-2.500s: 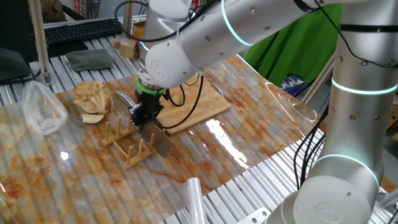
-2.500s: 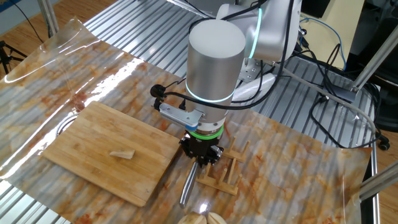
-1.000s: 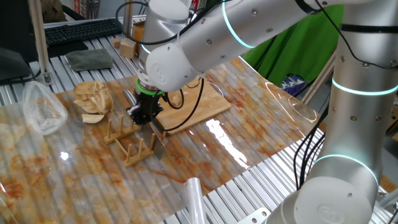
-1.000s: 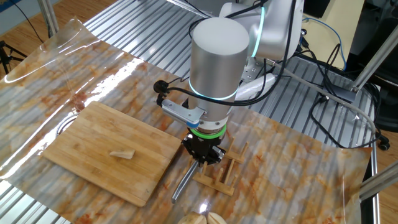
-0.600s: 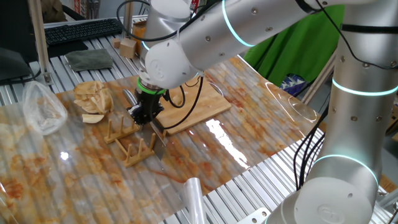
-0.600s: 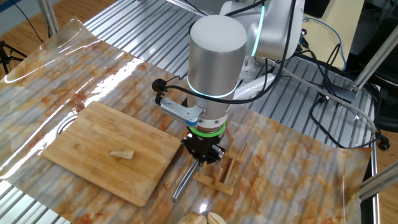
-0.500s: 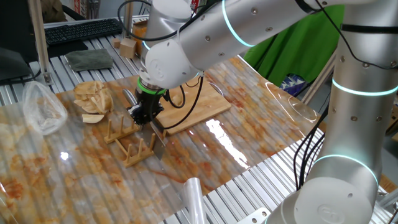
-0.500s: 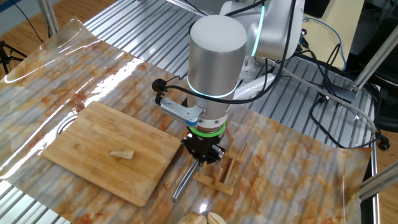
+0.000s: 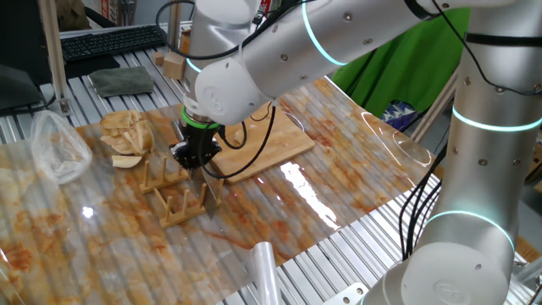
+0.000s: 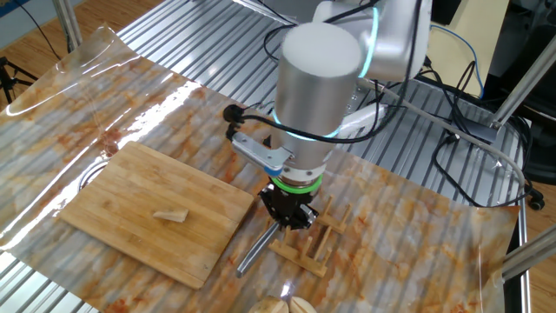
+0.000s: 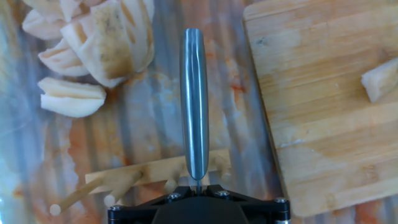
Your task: Slice the lotus root
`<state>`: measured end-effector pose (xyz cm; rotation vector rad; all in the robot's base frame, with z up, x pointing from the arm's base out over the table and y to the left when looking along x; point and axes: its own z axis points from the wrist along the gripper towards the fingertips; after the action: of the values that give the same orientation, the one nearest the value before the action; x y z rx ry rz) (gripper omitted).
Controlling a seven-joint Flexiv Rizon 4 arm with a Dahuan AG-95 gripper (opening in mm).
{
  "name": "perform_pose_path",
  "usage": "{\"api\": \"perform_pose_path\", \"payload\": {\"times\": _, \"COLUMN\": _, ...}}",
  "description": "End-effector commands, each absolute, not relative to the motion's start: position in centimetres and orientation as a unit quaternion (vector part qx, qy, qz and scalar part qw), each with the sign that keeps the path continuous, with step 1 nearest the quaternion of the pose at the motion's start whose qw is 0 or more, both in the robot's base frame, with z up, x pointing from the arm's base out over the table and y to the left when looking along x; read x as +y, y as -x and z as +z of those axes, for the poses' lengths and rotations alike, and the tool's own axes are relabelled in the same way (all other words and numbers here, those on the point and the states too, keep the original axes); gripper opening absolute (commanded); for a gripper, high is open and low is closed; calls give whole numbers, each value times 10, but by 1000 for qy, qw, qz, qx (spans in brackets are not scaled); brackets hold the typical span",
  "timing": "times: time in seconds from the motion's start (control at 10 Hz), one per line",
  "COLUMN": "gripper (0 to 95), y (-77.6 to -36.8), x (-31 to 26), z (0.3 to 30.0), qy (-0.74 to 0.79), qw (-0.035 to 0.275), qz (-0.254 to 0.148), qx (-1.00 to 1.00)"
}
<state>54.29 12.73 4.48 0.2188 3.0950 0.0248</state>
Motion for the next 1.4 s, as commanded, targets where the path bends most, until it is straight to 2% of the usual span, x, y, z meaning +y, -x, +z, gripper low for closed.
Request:
{"api": "perform_pose_path", "payload": {"times": 0.1, "gripper": 0, "y": -545, "x": 130, "z": 58, "qy": -70, "qw": 24, "qz": 12, "qx": 997}}
{"api": "perform_pose_path", "payload": {"times": 0.5, "gripper": 0, "y": -543, "x": 122, "z": 84, "qy": -67, "qw": 29, "qz": 1, "qx": 997}}
{"api": "perform_pose_path", "payload": {"times": 1.4, "gripper": 0, "y": -547, "x": 102, "z": 151, "qy": -84, "qw": 30, "qz": 9, "qx": 996}}
